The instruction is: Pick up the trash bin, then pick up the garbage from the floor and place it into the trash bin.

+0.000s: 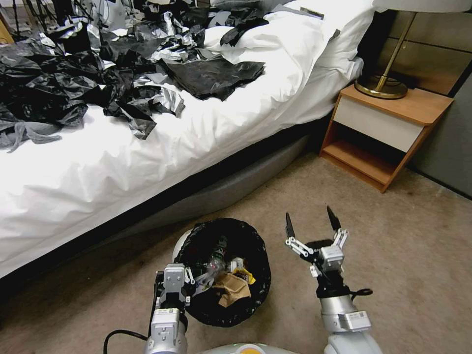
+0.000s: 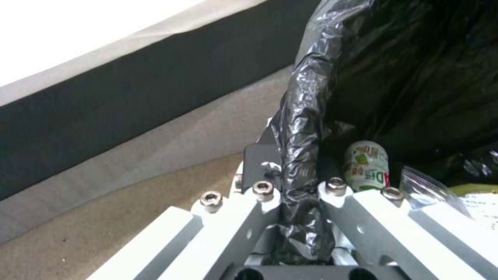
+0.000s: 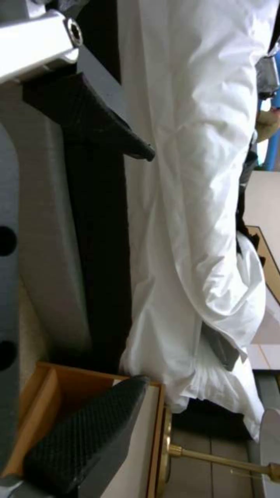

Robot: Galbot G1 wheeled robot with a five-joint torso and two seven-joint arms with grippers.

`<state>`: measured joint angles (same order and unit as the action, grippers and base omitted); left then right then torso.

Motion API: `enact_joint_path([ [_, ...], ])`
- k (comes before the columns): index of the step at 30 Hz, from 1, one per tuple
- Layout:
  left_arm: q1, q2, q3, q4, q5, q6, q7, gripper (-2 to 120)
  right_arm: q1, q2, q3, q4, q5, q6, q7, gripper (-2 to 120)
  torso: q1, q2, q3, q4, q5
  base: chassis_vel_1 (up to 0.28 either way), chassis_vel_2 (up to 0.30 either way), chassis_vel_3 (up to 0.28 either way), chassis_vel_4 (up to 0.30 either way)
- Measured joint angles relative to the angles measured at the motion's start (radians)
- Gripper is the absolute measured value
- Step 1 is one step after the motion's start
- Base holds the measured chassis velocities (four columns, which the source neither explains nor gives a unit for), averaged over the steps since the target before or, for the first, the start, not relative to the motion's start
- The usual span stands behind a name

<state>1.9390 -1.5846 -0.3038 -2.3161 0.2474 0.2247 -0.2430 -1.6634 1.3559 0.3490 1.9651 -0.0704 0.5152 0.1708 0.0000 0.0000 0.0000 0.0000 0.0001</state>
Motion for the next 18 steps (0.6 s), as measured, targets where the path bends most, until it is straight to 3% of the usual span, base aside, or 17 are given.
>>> enact_joint_path([
  [18, 0.014, -0.005, 0.0, -0.009, 0.019, -0.001, 0.01, 0, 0.054, -0.004, 0.0, -0.028, 0.02, 0.049, 0.006, 100, 0.0, 0.0, 0.0, 0.0, -0.0002, 0.022, 0.018, 0.02, 0.02],
])
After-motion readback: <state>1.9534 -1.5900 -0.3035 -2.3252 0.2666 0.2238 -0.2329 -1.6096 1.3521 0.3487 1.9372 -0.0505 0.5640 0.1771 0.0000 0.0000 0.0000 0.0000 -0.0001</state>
